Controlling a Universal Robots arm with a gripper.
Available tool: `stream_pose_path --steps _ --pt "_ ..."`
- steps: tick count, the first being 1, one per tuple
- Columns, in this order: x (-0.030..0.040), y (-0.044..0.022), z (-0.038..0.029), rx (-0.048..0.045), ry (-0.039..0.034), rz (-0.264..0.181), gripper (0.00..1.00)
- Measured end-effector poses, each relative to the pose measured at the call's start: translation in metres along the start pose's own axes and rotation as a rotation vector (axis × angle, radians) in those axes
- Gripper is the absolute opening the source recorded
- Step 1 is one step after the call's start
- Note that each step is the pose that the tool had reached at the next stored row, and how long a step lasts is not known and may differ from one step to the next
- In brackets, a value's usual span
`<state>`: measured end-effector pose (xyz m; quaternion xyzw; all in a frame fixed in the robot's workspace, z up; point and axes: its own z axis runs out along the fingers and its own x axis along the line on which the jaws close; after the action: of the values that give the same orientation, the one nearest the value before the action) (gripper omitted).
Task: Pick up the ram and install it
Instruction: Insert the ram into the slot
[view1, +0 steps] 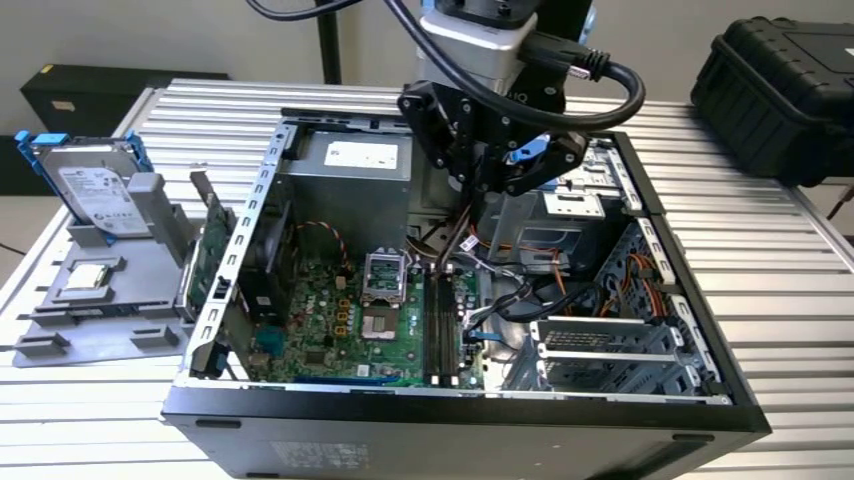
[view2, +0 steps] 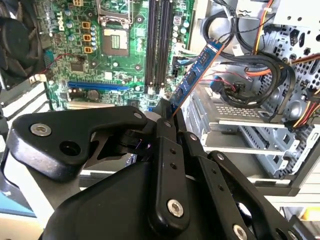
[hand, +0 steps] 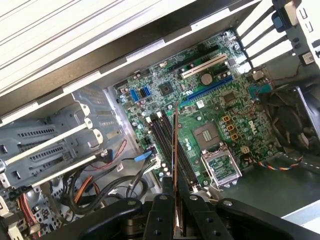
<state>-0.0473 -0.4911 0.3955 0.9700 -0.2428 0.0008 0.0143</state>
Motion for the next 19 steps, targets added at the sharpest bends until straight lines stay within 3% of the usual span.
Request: stream_pose_path --steps 19 --pt "-0.0001 -0.0001 0.0 0.0019 0.006 -0.22 0.0"
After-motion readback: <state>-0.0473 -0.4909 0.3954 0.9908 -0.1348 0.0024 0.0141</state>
